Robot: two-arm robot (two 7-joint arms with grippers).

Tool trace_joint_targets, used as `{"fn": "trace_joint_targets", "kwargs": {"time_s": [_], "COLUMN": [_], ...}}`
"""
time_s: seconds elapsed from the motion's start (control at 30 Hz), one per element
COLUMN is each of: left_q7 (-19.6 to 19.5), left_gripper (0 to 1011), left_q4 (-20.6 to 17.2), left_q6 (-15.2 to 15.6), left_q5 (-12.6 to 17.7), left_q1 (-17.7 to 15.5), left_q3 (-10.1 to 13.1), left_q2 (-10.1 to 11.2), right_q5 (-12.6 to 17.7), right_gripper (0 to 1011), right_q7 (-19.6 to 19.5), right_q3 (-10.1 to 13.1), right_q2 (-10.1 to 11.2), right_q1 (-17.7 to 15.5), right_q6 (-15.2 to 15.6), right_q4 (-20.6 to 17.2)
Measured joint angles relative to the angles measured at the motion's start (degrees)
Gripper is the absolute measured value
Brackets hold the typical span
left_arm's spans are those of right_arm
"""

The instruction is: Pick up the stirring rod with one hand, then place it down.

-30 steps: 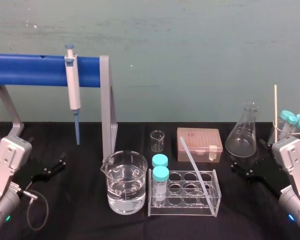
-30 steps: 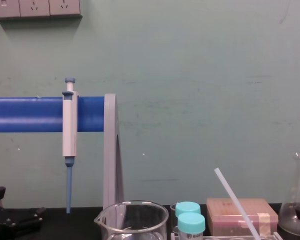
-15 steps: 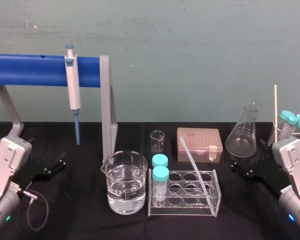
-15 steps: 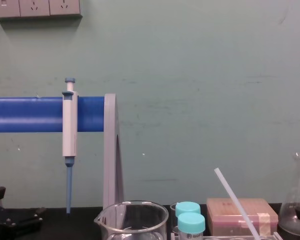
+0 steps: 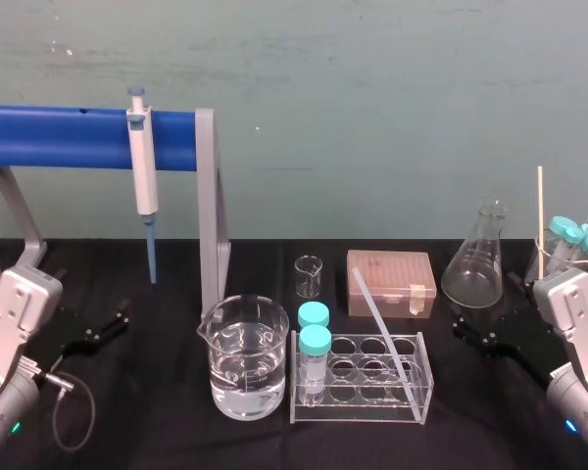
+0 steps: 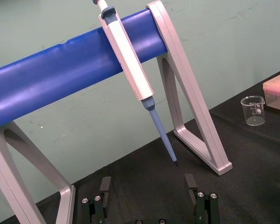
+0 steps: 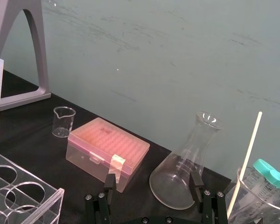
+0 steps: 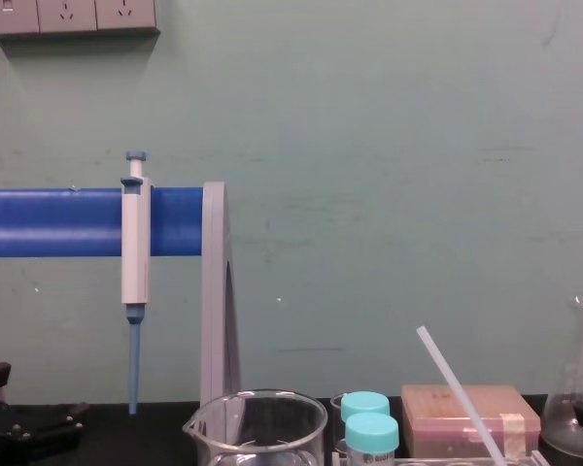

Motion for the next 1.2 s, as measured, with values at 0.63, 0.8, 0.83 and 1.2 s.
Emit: {"fn": "trace_joint_targets", "kwargs": {"time_s": [0.63, 0.8, 0.83, 1.2], "left_q7": [0.0, 0.0, 0.0, 0.0], "left_gripper": [1000, 1000, 1000, 1000], "left_q4": [0.0, 0.0, 0.0, 0.0], "left_q6": [0.0, 0.0, 0.0, 0.0], "left_q5": [0.0, 0.0, 0.0, 0.0], "left_q1": [0.0, 0.0, 0.0, 0.0], "left_q3": [0.0, 0.0, 0.0, 0.0], "left_q2": [0.0, 0.0, 0.0, 0.0], "right_q5": [0.0, -0.1, -0.2, -1.0], "right_gripper": [1003, 1003, 1003, 1003], "right_q7": [0.0, 0.0, 0.0, 0.9], "right_q3": [0.0, 0.1, 0.3, 3.2], "right_q2": [0.0, 0.0, 0.1, 1.0], "right_q1": [0.0, -0.1, -0.2, -2.5], "right_q6": [0.0, -0.1, -0.2, -4.2], "right_q4": [0.0, -0.1, -0.3, -5.2]}}
